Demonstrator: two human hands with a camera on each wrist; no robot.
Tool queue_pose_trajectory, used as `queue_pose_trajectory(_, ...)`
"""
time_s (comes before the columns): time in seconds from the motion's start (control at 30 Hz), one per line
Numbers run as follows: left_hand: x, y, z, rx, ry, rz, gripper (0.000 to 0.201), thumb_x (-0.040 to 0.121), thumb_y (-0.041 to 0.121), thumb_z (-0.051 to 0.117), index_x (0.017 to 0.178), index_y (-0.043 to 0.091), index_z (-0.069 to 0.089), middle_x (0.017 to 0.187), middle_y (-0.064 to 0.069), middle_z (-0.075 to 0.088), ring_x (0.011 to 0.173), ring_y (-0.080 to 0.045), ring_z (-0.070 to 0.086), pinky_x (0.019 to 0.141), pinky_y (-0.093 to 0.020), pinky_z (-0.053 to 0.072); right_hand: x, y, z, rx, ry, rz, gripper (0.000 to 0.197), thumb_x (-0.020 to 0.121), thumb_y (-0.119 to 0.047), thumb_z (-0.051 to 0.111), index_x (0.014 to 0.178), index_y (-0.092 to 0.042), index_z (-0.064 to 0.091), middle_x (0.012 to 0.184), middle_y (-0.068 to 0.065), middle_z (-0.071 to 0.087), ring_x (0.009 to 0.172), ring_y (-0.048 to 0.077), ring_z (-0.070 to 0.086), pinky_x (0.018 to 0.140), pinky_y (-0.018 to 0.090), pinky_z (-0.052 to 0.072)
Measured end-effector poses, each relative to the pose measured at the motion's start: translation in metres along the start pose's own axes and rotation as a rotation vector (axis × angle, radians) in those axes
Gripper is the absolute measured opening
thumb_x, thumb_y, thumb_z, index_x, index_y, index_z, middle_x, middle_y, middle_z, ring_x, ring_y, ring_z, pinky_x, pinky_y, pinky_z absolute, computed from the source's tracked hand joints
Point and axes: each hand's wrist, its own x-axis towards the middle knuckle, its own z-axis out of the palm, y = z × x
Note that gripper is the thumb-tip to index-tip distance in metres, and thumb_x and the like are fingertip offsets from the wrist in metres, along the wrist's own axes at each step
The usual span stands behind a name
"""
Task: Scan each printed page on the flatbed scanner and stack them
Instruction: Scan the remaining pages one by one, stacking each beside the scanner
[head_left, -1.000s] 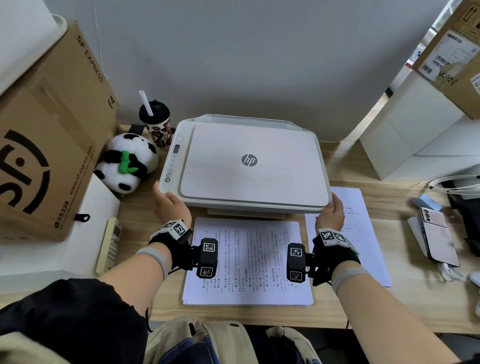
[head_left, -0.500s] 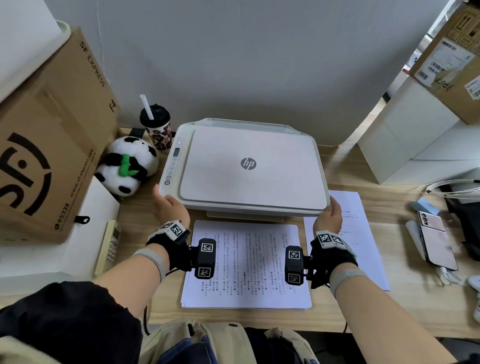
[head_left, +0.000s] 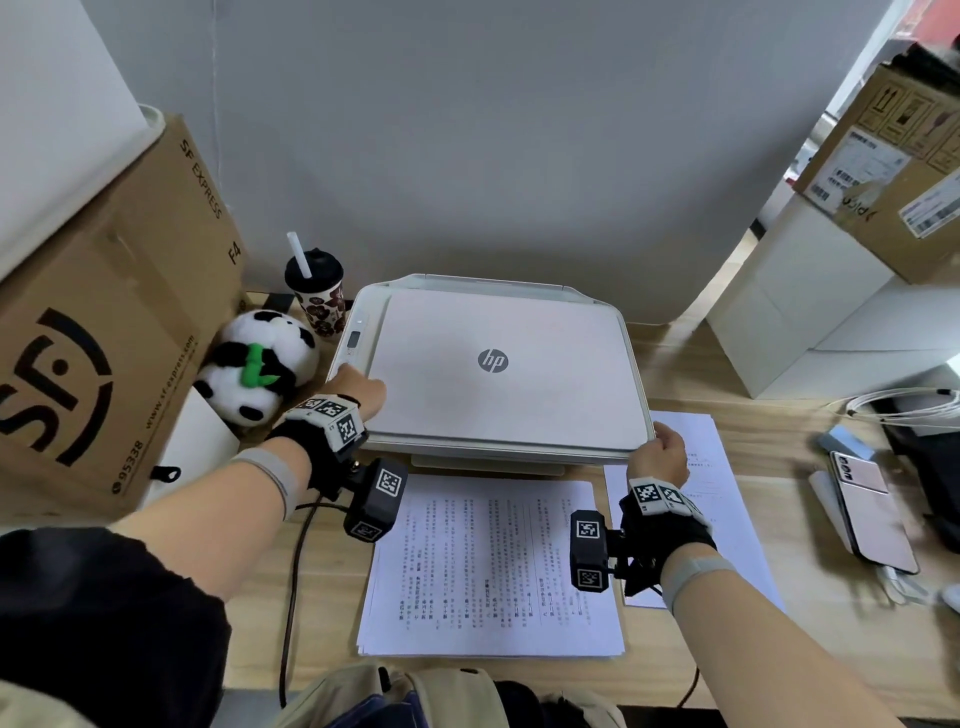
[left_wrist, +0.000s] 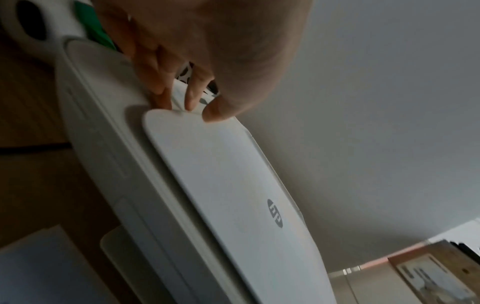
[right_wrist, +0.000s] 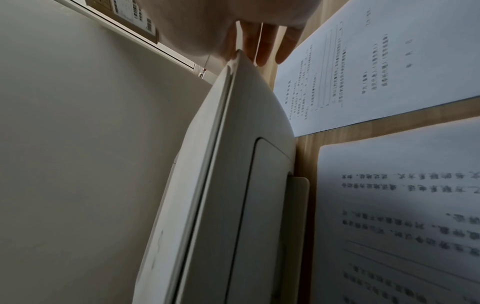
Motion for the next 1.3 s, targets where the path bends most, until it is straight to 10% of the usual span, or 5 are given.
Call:
queue_pose_trajectory(0.33, 0.014, 0.059, -0.069, -0.519, 0.044, 0.084, 0.027, 0.095, 0.024, 0.037, 0.079, 0.012, 0.055, 0.078, -0.012, 0.049, 0.050, -0.015, 0.041, 0.047, -0.022, 0.032, 0.015, -0.054, -0.005, 0.206, 0.069, -0.072, 0.036, 0.089, -0.002, 0.035, 0.108, -0.009, 0.065, 0.097, 0.006, 0.069, 0.091, 0.017, 0.058, 0.058, 0.001, 0.035)
queue_pose_trajectory(0.53, 0.012, 0.115, -0.113, -1.169, -0.031, 0.089, 0.038, 0.098, 0.033, 0.025, 0.070, 0.013, 0.040, 0.033, 0.001, 0.048, 0.047, -0.013, 0.033, 0.043, -0.020, 0.020, 0.022, -0.079, 0.026, 0.264, -0.183, -0.022, 0.023, 0.094, -0.006, 0.035, 0.100, -0.009, 0.058, 0.076, 0.003, 0.063, 0.061, 0.012, 0.056, 0.056, 0.025, 0.040)
queue_pose_trajectory(0.7, 0.015, 0.150, -0.115, -1.209, 0.076, 0.170, 0.027, 0.096, 0.028, 0.032, 0.081, 0.017, 0.051, 0.062, 0.003, 0.062, 0.055, -0.010, 0.045, 0.051, -0.022, 0.028, 0.025, -0.090, 0.045, -0.276, -0.325, -0.179, 0.032, 0.093, -0.019, 0.049, 0.116, -0.002, 0.063, 0.109, 0.013, 0.064, 0.102, 0.028, 0.058, 0.085, 0.033, 0.044)
queue_pose_trajectory(0.87, 0.022, 0.168, -0.102, -0.993, 0.145, 0.284, 0.037, 0.100, 0.025, 0.028, 0.135, 0.019, 0.038, 0.077, 0.007, 0.053, 0.060, -0.005, 0.042, 0.054, -0.022, 0.031, 0.010, -0.081, 0.051, -0.804, -0.348, -0.360, 0.052, 0.083, -0.043, 0.064, 0.127, -0.018, 0.056, 0.133, 0.008, 0.045, 0.125, 0.027, 0.040, 0.099, 0.034, 0.039)
queue_pose_trajectory(1.3, 0.040, 0.131, -0.057, -0.603, 0.067, 0.286, 0.047, 0.096, 0.013, 0.042, 0.142, 0.008, 0.035, 0.135, -0.017, 0.047, 0.119, -0.032, 0.051, 0.096, -0.040, 0.044, 0.001, -0.089, 0.056, -0.443, -0.386, -0.188, 0.034, 0.080, -0.016, 0.068, 0.110, -0.013, 0.053, 0.107, 0.007, 0.060, 0.099, 0.027, 0.058, 0.074, 0.025, 0.038)
